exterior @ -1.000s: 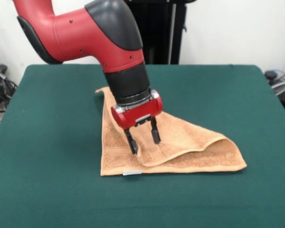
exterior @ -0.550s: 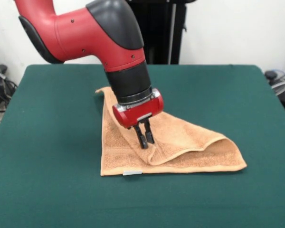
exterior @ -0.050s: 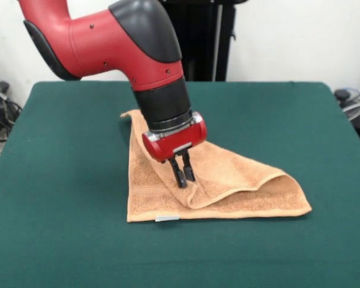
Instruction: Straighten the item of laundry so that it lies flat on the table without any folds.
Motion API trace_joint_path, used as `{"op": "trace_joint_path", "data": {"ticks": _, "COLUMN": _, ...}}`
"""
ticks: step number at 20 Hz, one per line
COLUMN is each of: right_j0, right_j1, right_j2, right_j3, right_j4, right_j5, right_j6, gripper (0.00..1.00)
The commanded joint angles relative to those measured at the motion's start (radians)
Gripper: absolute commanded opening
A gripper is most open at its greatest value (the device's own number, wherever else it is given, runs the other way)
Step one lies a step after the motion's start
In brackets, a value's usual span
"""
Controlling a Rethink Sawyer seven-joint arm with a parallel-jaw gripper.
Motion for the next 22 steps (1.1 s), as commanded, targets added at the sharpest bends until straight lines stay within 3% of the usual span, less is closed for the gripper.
{"op": "trace_joint_path", "data": {"ticks": 1, "right_j0": 0.024, "right_j1": 0.016, "right_j2": 0.0, "right_j3": 0.031, "right_j4": -0.015, "right_j5": 0.007, "right_j6": 0.111, "gripper": 0.0}}
{"op": "trace_joint_path", "data": {"ticks": 3, "right_j0": 0.022, "right_j1": -0.024, "right_j2": -0.003, "right_j3": 0.079, "right_j4": -0.007, "right_j5": 0.01, "right_j6": 0.131, "gripper": 0.0}}
{"op": "trace_joint_path", "data": {"ticks": 6, "right_j0": 0.024, "right_j1": -0.205, "right_j2": -0.02, "right_j3": 0.268, "right_j4": 0.036, "right_j5": 0.01, "right_j6": 0.231, "gripper": 0.0}}
{"op": "trace_joint_path", "data": {"ticks": 9, "right_j0": 0.026, "right_j1": -0.304, "right_j2": -0.028, "right_j3": 0.388, "right_j4": 0.086, "right_j5": 0.029, "right_j6": 0.282, "gripper": 0.0}}
{"op": "trace_joint_path", "data": {"ticks": 14, "right_j0": 0.006, "right_j1": -0.312, "right_j2": -0.033, "right_j3": 0.481, "right_j4": 0.114, "right_j5": -0.004, "right_j6": 0.277, "gripper": 0.0}}
{"op": "trace_joint_path", "data": {"ticks": 22, "right_j0": 0.01, "right_j1": -0.297, "right_j2": -0.086, "right_j3": 0.576, "right_j4": 0.081, "right_j5": -0.131, "right_j6": 0.275, "gripper": 0.0}}
